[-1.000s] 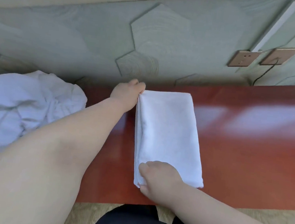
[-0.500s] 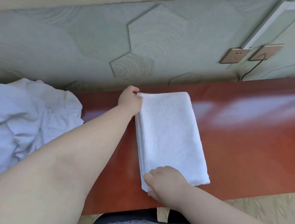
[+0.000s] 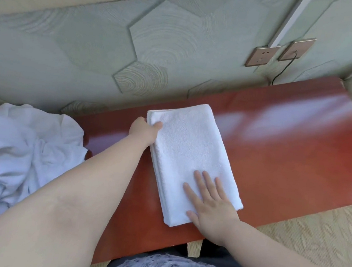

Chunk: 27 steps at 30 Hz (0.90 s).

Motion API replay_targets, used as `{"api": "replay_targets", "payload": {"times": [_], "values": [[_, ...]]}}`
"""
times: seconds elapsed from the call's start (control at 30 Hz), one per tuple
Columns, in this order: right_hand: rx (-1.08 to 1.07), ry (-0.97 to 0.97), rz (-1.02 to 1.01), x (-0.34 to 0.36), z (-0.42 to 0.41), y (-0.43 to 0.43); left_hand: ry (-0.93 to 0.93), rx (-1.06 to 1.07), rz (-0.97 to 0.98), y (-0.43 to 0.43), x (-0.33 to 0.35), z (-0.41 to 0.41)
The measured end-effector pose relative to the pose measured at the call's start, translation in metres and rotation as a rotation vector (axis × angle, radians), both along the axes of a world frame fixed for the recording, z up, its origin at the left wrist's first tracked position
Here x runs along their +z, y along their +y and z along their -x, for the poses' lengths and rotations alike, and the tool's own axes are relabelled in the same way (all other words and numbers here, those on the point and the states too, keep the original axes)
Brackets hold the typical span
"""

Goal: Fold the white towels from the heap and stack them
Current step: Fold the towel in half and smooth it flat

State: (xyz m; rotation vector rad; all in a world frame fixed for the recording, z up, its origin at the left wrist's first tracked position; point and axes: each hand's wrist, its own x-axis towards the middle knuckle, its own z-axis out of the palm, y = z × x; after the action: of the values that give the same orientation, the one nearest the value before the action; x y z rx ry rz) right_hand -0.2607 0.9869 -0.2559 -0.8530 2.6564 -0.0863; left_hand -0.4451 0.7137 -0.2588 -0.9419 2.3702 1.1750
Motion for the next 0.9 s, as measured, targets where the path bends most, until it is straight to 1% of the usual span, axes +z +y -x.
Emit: {"api": "replay_targets", "payload": {"times": [0.07,0.13,0.17,0.2,0.23,0.27,0.3,0.33,0.37,0.4,0.47,0.5,0.53,0.57,0.6,0.67,0.73,0.77,0.83,0.9], "values": [[0.037,0.009,0.015,-0.001,-0.009,0.004,0.035,-0.006,0.046,0.003,-0.002,-0.004],[0.01,0.014,0.024,0.006,-0.011,0.011,0.054,0.012,0.1,0.009,0.002,-0.004],[-0.043,0.009,0.021,0.01,-0.01,0.017,0.075,0.003,0.17,0.013,0.005,-0.003],[-0.119,0.002,0.017,0.015,-0.01,0.025,0.107,-0.048,0.282,0.019,0.01,-0.002],[-0.206,-0.02,0.0,0.02,-0.01,0.035,0.163,-0.148,0.412,0.027,0.015,0.0],[-0.286,-0.046,-0.021,0.023,-0.012,0.046,0.241,-0.291,0.512,0.035,0.019,0.002],[-0.346,-0.089,-0.041,0.024,-0.016,0.056,0.31,-0.467,0.564,0.045,0.022,0.007],[-0.381,-0.136,-0.049,0.024,-0.021,0.064,0.341,-0.646,0.58,0.056,0.025,0.014],[-0.39,-0.181,-0.058,0.024,-0.026,0.071,0.328,-0.795,0.581,0.068,0.025,0.023],[-0.398,-0.2,-0.053,0.024,-0.03,0.075,0.279,-0.894,0.579,0.079,0.025,0.035],[-0.46,-0.159,0.012,0.024,-0.038,0.078,0.136,-0.935,0.55,0.095,0.023,0.059],[-0.538,-0.098,0.073,0.027,-0.039,0.077,0.068,-0.924,0.544,0.099,0.022,0.07],[-0.673,-0.064,0.136,0.032,-0.038,0.075,0.025,-0.914,0.546,0.101,0.021,0.08],[-0.86,-0.1,0.183,0.038,-0.035,0.073,0.002,-0.912,0.545,0.099,0.02,0.089],[-1.055,-0.192,0.213,0.046,-0.029,0.068,-0.016,-0.917,0.531,0.097,0.019,0.094],[-1.35,-0.506,0.317,0.054,-0.018,0.059,-0.049,-0.911,0.508,0.087,0.019,0.097],[-1.512,-0.86,0.532,0.054,-0.014,0.048,-0.074,-0.894,0.54,0.072,0.021,0.091],[-1.558,-0.97,0.636,0.053,-0.014,0.041,-0.074,-0.885,0.555,0.062,0.022,0.085],[-1.657,-1.033,0.837,0.044,-0.013,0.033,-0.041,-0.863,0.566,0.042,0.021,0.07],[-1.736,-0.988,0.93,0.038,-0.006,0.028,-0.021,-0.8,0.533,0.022,0.02,0.054]]}}
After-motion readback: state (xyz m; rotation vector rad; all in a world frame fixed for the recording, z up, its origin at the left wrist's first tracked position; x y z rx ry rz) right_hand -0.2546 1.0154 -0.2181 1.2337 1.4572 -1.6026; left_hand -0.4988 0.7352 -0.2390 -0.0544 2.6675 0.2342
